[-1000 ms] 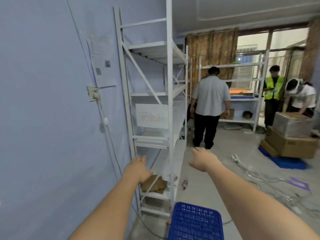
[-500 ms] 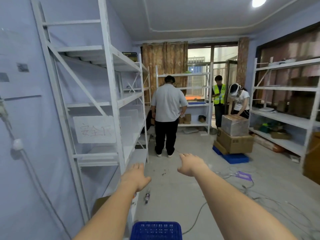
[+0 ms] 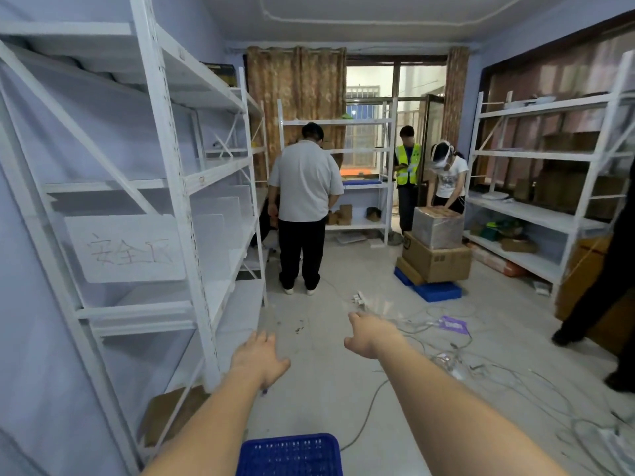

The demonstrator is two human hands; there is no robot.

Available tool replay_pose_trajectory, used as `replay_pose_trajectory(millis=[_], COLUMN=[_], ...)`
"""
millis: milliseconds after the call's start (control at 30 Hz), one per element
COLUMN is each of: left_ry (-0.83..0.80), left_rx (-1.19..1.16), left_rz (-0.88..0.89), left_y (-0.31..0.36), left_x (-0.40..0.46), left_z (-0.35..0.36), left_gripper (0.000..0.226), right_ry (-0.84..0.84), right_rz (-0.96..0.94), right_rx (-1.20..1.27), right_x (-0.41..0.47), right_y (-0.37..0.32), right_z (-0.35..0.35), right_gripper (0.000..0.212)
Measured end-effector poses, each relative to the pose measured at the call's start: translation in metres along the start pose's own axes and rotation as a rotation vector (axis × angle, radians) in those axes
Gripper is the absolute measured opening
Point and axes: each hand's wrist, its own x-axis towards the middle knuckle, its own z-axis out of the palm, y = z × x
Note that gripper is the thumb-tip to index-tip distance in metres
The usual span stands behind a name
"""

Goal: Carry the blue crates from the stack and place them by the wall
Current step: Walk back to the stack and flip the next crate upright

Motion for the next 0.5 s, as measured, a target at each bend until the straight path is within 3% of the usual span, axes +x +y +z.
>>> replay_pose_trajectory(millis=[300, 500], left_ry=[-0.137, -0.327], left_rx=[-0.033, -0.056], left_rz=[-0.018, 0.001], left_y=[-0.062, -0.077], left_x=[0.081, 0.093], left_z=[0.086, 0.203], left_gripper=[0.075, 0.076], right_ry=[-0.161, -0.365], right_rz=[0.067, 0.086], right_rx=[0.048, 0.089], right_x=[0.070, 0.082], right_y=[-0.030, -0.030], right_z=[0.103, 0.223], right_gripper=[0.061, 0.061])
